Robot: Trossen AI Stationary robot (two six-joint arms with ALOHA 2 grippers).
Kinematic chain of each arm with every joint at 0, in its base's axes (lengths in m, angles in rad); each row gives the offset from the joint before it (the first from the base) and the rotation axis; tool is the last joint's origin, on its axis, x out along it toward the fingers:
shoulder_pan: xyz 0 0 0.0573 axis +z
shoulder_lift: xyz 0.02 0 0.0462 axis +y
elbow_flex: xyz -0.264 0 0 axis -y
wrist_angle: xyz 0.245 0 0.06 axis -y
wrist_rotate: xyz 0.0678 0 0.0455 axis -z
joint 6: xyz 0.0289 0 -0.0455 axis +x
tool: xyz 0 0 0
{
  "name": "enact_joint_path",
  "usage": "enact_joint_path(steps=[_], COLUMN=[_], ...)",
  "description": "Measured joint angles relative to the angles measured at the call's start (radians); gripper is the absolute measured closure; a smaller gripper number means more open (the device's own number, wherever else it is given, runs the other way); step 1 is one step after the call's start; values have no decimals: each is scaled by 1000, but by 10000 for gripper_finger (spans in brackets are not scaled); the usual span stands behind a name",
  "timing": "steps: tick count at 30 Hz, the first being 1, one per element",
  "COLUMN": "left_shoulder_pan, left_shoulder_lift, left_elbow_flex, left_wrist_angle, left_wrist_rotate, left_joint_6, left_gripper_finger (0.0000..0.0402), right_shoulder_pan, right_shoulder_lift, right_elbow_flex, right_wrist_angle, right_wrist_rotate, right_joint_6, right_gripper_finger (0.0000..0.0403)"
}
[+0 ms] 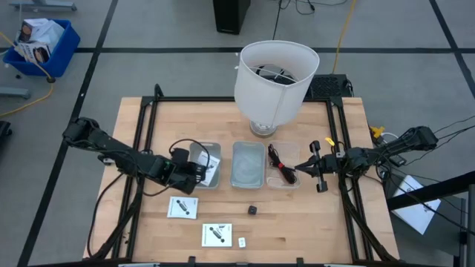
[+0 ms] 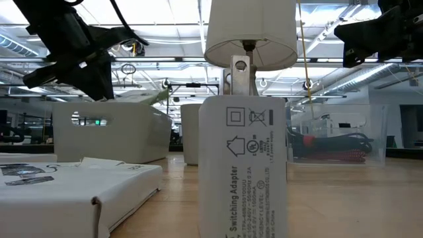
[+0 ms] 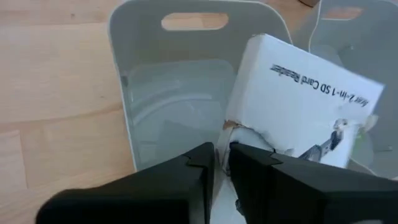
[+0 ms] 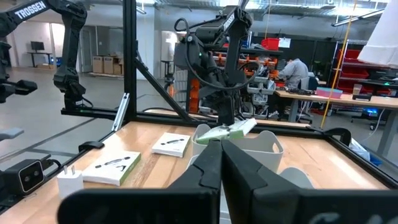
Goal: Pick and place items into bin
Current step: Put the bottom left card reader box into the left gray bin
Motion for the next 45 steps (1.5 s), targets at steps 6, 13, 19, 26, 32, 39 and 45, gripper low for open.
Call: enact_joint_path(steps=[6,13,19,26,32,39,45], left_shoulder_pan=[0,0,-2,0,11,33,49], left_shoulder_lift=[0,0,-32,-86,-98,-85,-88], left_elbow_flex=[0,0,0,0,0,0,0], left_wrist_angle=[-38,-43,-174,-138,-193,-195,-142], left_wrist_rotate=[0,11,19,19,39,48,106], left_joint_6=[-9,31,74,144,252,311,338], left_gripper_finger=[291,216,166,154,153,189,292], right_shoulder_pan=[0,0,0,0,0,0,0], right_shoulder_lift=[0,0,0,0,0,0,0], right_elbow_flex=[0,0,0,0,0,0,0], right_wrist_angle=[1,3,6,28,45,45,45], right_wrist_rotate=[0,0,-1,-1,-1,-1,0], right_joint_6=[-3,-3,2,-8,-10,-11,-14], right_gripper_finger=[402,402,402,402,402,402,402])
